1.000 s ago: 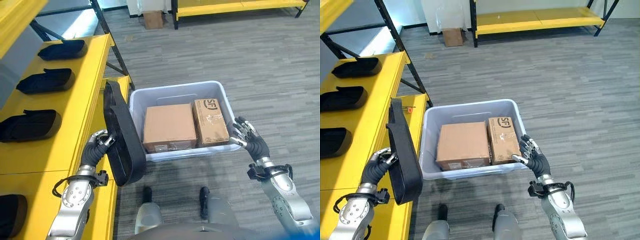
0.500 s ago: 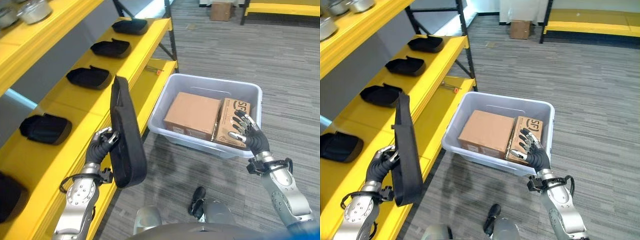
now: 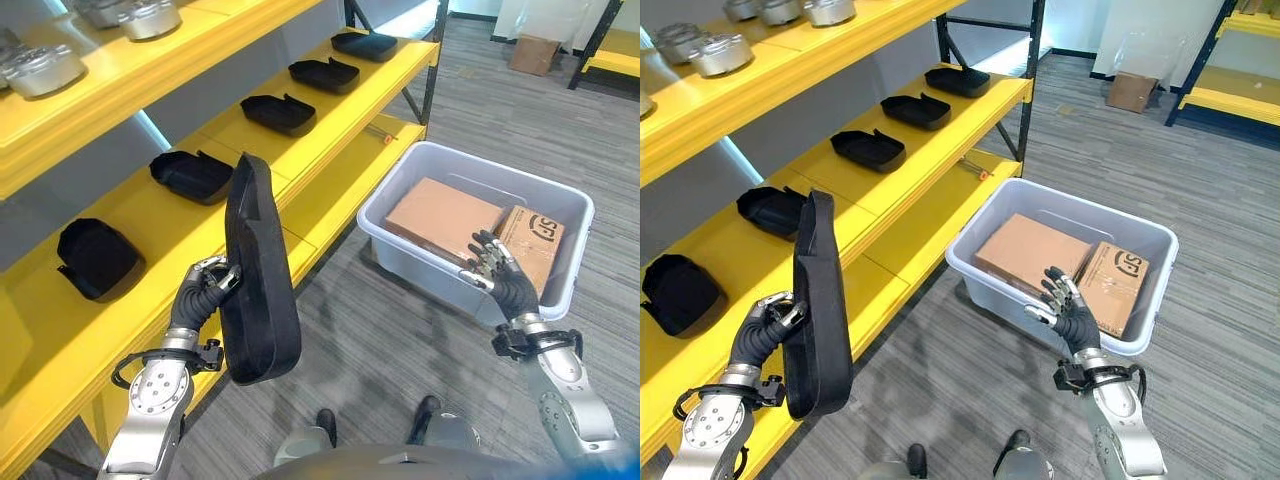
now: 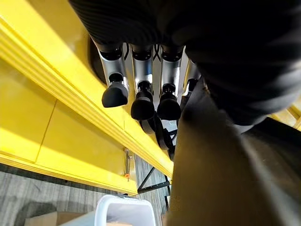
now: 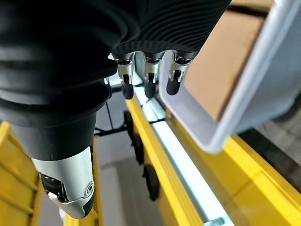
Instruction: Move parts from the plastic box to the shelf.
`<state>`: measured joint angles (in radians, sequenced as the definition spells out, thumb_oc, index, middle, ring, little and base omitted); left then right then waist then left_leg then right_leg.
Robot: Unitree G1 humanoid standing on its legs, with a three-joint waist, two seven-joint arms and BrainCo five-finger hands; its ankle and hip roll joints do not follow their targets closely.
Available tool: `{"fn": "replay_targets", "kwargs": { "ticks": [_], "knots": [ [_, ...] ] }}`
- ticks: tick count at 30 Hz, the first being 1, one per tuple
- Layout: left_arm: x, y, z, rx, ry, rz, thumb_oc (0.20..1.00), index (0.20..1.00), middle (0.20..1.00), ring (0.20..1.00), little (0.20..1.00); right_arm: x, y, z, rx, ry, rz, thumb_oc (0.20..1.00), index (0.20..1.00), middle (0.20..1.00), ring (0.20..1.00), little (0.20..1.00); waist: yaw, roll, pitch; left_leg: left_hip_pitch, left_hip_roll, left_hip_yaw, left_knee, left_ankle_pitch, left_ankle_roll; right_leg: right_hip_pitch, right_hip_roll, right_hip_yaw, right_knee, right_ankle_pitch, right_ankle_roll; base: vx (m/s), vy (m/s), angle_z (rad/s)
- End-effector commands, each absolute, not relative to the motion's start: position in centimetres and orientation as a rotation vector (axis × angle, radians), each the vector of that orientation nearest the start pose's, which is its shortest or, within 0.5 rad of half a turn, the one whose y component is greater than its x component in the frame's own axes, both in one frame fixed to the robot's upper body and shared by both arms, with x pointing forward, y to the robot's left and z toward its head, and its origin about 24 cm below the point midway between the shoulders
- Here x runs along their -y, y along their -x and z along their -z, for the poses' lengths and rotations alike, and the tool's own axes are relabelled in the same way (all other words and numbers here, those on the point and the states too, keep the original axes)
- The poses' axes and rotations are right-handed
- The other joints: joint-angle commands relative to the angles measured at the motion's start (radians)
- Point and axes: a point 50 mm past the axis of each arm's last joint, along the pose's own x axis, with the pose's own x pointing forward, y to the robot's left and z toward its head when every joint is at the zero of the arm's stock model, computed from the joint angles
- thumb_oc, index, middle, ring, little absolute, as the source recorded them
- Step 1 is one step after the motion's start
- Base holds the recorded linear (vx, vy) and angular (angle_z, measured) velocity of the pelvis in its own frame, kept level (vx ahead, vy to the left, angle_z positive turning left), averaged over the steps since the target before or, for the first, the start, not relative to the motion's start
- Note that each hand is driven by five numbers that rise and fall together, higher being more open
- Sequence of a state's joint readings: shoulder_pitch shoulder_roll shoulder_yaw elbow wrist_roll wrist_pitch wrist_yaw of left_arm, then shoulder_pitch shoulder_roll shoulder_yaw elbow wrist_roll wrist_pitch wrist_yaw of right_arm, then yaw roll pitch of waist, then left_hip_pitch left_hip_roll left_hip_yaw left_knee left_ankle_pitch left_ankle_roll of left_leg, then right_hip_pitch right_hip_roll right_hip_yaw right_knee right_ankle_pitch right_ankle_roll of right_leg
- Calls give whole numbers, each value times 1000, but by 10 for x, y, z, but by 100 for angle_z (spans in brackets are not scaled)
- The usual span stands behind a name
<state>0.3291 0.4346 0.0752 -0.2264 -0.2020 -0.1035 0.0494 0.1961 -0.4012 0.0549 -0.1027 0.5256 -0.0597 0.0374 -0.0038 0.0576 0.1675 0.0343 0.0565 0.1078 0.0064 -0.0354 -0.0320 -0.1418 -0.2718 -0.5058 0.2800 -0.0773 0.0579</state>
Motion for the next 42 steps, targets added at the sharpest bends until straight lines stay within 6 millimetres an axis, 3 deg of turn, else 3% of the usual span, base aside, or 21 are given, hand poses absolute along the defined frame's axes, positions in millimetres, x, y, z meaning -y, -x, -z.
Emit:
{"fn": "replay_targets", "kwargs": {
  "ticks": [1,4,5,6,7,9,10,11,14,19,24,25,26,29,32,34,35,36,38,40,42],
  "knots": [
    [-248,-194,-108,271,-324,-122,200,200,200,200,200,202,-221,-61,63,-133,-115,1000,1000,1000,1000,1000,-32,-9,0,41,-43,-38,-18,-81,40,118,-73,-31,-101,48,79,-14,182,29],
    [-248,-196,-112,288,-357,-116,200,200,200,200,200,201,-220,-58,55,-128,-105,1000,1000,1000,1000,1000,-40,-20,11,59,-77,-67,-26,-91,68,94,-106,32,14,33,85,0,223,26],
    [-247,-197,-114,296,-366,-108,200,200,200,200,200,201,-219,-56,48,-130,-93,1000,1000,1000,1000,1000,-59,-23,16,66,-80,-90,-39,-85,72,74,-79,114,27,36,86,-76,100,56],
    [-246,-200,-113,297,-367,-95,200,200,200,200,200,200,-220,-55,45,-140,-90,1000,1000,1000,1000,1000,-88,-30,24,59,-83,-117,-58,-48,75,17,36,306,6,14,67,-68,121,62],
    [-245,-201,-112,291,-367,-83,200,200,200,200,200,201,-218,-54,42,-142,-96,1000,1000,1000,1000,1000,-101,-33,21,51,-82,-131,-54,-35,77,5,123,395,12,-25,57,-53,92,46],
    [-245,-200,-112,288,-368,-76,200,200,200,200,200,201,-217,-54,37,-142,-98,1000,1000,1000,1000,1000,-100,-37,18,44,-84,-138,-51,-29,77,-5,160,431,11,-34,53,26,19,90],
    [-242,-202,-112,292,-375,-55,200,200,200,200,200,203,-212,-50,26,-157,-92,1000,1000,1000,1000,1000,-116,-50,12,33,-99,-174,-47,-21,83,7,260,503,3,-77,18,13,7,79],
    [-242,-202,-112,293,-375,-55,200,200,200,200,200,203,-212,-50,26,-158,-92,1000,1000,1000,1000,1000,-116,-50,11,30,-99,-174,-47,-18,82,4,261,503,-1,-72,17,41,2,36],
    [-239,-205,-112,303,-360,-39,200,200,200,200,200,207,-204,-46,15,-196,-80,1000,1000,1000,1000,1000,-128,-68,-6,7,-126,-223,-50,-6,81,38,338,601,-92,-58,-21,19,-65,71],
    [-236,-203,-116,331,-317,-37,200,200,200,200,200,207,-204,-50,23,-189,-105,1000,1000,1000,1000,1000,-107,-58,-9,-29,-126,-226,-20,-6,68,85,317,585,-224,-5,-11,-1,-80,15],
    [-231,-206,-120,357,-299,-15,200,200,200,200,200,216,-203,-54,37,-158,-89,1000,1000,1000,1000,1000,-115,-59,42,-118,-156,-205,167,-58,37,69,305,553,-193,-16,-34,-60,-47,28],
    [-227,-210,-124,377,-279,-4,200,200,200,200,200,221,-206,-59,57,-133,-70,1000,1000,1000,1000,1000,-136,-65,65,-138,-113,-128,237,-94,29,62,275,515,-164,-33,-36,-90,-7,64],
    [-227,-211,-125,379,-279,-4,200,200,200,200,200,221,-207,-59,59,-133,-70,1000,1000,1000,1000,1000,-137,-65,64,-145,-114,-128,241,-91,29,56,275,514,-164,-30,-36,-98,20,98],
    [-228,-211,-130,402,-291,-1,200,200,200,200,200,224,-207,-60,60,-125,-55,1000,1000,1000,1000,1000,-145,-77,62,-123,-19,-104,239,-92,20,48,240,498,-143,-43,-37,-23,15,94],
    [-229,-212,-134,426,-290,-19,200,200,200,200,200,227,-205,-57,53,-133,-32,1000,1000,1000,1000,1000,-160,-69,45,-85,116,-124,159,22,-8,19,211,481,-101,-69,-35,5,71,13],
    [-227,-214,-142,462,-282,-16,200,200,200,200,200,230,-206,-58,60,-128,-4,1000,1000,1000,1000,1000,-171,-55,41,-71,211,-127,92,132,-24,-27,184,459,-44,-93,-35,-71,234,45],
    [-225,-216,-147,487,-275,-13,200,200,200,200,200,233,-206,-59,69,-122,18,1000,1000,1000,1000,1000,-176,-38,40,-63,274,-124,32,220,-53,-69,162,440,22,-111,-29,-66,221,62],
    [-225,-216,-147,487,-274,-13,200,200,200,200,200,233,-207,-59,70,-121,18,1000,1000,1000,1000,1000,-178,-38,39,-61,275,-125,20,228,-56,-75,163,438,31,-116,-31,-79,284,63],
    [-221,-220,-152,514,-259,3,200,200,200,200,200,237,-206,-60,85,-109,56,1000,1000,1000,1000,1000,-186,-12,45,-57,324,-84,-55,289,-100,-96,140,426,104,-140,-15,-64,237,66],
    [-219,-222,-151,513,-252,10,200,200,200,200,200,238,-205,-59,82,-112,70,1000,1000,1000,1000,1000,-188,-2,47,-32,334,-51,-83,269,-113,-99,128,416,129,-152,-5,-12,208,56],
    [-221,-220,-149,503,-275,14,200,200,200,200,200,236,-203,-57,82,-130,78,1000,1000,1000,1000,1000,-177,12,27,-12,323,-57,-94,204,-141,-81,108,403,125,-138,15,30,304,59]
  ]
}}
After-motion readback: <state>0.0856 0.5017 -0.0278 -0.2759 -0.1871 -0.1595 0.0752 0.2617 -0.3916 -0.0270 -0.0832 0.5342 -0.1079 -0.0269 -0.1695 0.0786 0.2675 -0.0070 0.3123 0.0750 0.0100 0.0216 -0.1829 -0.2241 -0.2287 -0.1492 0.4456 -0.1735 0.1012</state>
